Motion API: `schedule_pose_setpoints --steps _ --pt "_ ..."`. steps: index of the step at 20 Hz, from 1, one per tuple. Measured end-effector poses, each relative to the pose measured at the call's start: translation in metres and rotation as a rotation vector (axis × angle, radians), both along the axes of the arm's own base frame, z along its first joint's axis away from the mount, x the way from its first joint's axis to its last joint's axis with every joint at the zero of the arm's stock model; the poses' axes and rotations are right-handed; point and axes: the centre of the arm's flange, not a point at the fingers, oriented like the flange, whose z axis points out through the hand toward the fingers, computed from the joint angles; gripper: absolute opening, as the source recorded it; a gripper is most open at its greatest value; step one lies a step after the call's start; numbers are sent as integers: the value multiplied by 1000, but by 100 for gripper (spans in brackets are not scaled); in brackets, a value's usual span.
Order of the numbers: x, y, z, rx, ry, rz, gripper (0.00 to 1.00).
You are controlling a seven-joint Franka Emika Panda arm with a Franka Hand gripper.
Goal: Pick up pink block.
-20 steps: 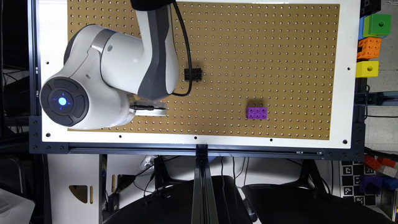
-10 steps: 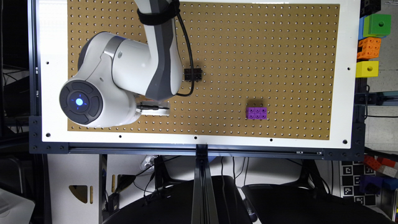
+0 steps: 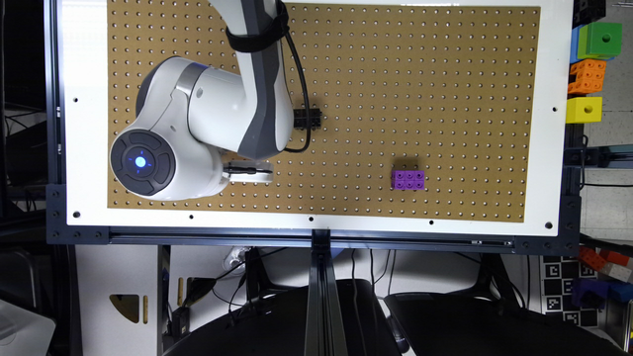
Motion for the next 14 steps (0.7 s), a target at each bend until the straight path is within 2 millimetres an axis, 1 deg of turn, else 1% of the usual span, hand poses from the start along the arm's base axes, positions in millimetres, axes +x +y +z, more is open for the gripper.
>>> schedule_pose_setpoints --steps 5,7,14 --pt "0 0 0 0 1 0 0" --pt "0 0 4 0 0 0 0" --pt "1 0 44 1 9 1 0"
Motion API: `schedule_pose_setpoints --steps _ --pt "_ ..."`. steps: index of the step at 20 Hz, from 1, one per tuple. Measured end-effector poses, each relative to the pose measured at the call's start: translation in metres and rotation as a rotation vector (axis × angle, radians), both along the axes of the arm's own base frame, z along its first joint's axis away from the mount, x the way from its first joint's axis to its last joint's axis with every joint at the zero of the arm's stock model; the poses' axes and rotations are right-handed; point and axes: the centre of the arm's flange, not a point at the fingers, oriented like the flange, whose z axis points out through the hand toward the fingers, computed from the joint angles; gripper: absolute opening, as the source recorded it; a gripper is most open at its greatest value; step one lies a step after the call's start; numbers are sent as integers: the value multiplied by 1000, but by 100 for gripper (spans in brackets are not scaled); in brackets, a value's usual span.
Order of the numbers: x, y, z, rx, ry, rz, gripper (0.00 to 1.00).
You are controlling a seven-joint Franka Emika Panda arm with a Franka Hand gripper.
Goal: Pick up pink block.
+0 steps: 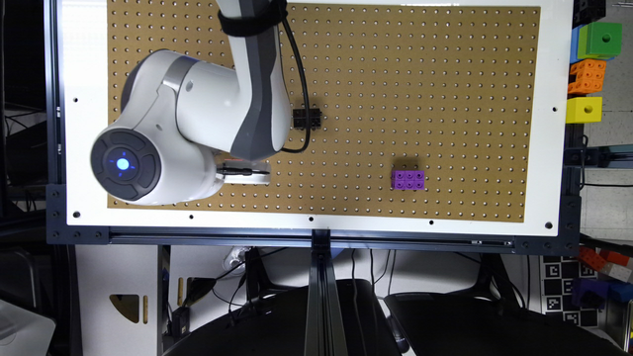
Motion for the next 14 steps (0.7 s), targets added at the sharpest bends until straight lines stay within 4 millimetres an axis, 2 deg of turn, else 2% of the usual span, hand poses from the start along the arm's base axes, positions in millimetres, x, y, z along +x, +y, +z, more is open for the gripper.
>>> schedule_pose_setpoints --steps 14 --pt "-3 1 74 -2 0 1 0"
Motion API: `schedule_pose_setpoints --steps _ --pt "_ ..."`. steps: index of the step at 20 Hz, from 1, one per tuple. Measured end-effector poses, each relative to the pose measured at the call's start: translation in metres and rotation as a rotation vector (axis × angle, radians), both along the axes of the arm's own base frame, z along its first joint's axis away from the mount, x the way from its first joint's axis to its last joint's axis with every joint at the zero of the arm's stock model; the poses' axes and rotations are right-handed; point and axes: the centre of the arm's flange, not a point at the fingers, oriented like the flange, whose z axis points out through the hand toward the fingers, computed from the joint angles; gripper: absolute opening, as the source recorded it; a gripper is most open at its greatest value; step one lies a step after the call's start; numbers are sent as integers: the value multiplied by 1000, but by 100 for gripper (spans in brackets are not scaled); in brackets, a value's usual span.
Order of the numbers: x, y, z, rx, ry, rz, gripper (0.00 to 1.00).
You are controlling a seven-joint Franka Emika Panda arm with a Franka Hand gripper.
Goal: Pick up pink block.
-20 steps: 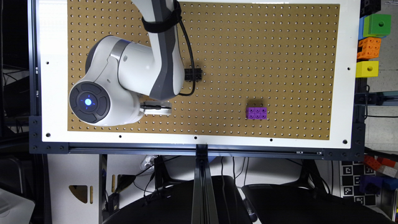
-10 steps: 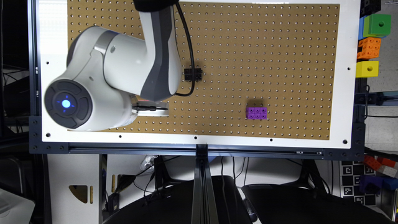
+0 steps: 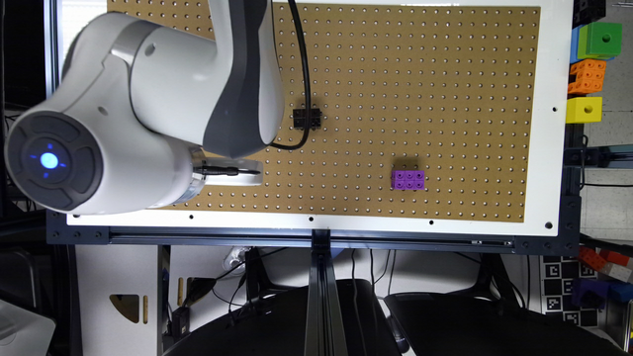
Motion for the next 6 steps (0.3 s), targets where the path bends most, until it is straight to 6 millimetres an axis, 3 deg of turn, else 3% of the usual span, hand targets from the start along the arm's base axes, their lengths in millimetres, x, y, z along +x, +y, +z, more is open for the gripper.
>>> schedule_pose_setpoints --steps 6 --pt "0 0 7 -2 -6 0 0"
